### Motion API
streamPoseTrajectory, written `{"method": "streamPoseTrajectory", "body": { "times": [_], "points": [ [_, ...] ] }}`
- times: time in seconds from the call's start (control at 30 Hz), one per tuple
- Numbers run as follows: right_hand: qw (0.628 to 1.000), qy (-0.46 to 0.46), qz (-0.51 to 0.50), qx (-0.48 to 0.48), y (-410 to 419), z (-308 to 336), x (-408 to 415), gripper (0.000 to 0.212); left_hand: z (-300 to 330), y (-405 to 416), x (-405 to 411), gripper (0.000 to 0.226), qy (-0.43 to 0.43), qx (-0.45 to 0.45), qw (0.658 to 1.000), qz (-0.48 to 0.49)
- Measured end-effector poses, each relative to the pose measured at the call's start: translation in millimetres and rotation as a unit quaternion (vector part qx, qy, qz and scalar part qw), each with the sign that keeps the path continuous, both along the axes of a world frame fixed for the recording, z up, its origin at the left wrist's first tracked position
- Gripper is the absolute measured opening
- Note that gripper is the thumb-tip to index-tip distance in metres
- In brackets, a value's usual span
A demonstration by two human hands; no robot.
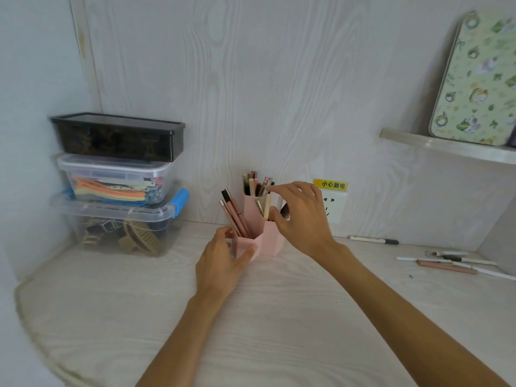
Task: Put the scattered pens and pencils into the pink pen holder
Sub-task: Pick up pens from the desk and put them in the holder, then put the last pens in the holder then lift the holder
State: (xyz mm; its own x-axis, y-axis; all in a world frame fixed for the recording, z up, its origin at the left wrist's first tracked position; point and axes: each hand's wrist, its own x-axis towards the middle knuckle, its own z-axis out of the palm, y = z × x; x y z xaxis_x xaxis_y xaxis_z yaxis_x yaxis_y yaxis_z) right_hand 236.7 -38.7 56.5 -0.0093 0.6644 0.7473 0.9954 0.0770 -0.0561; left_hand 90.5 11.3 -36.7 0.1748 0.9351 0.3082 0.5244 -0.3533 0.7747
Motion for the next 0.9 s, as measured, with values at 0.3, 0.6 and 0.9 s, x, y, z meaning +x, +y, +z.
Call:
{"method": "streamPoseTrajectory", "body": {
  "times": [0.3,0.6,0.9],
  "points": [
    [0.995,0.077,-0.057,-0.027,-74.6,-40.8,94.4,0.016,18.3,-35.6,2.4,0.026,0.052,0.186,0.981,0.024],
    [0.927,0.203,-0.281,-0.143,-144.8,-74.7,241.3,0.035,14.8,-68.2,124.6,0.026,0.151,0.148,0.955,-0.208],
    [0.835,0.266,-0.386,-0.287,-149.5,-89.9,302.2,0.057,0.0,-68.2,254.4,0.055,0.229,0.140,0.928,-0.259]
  ]
}}
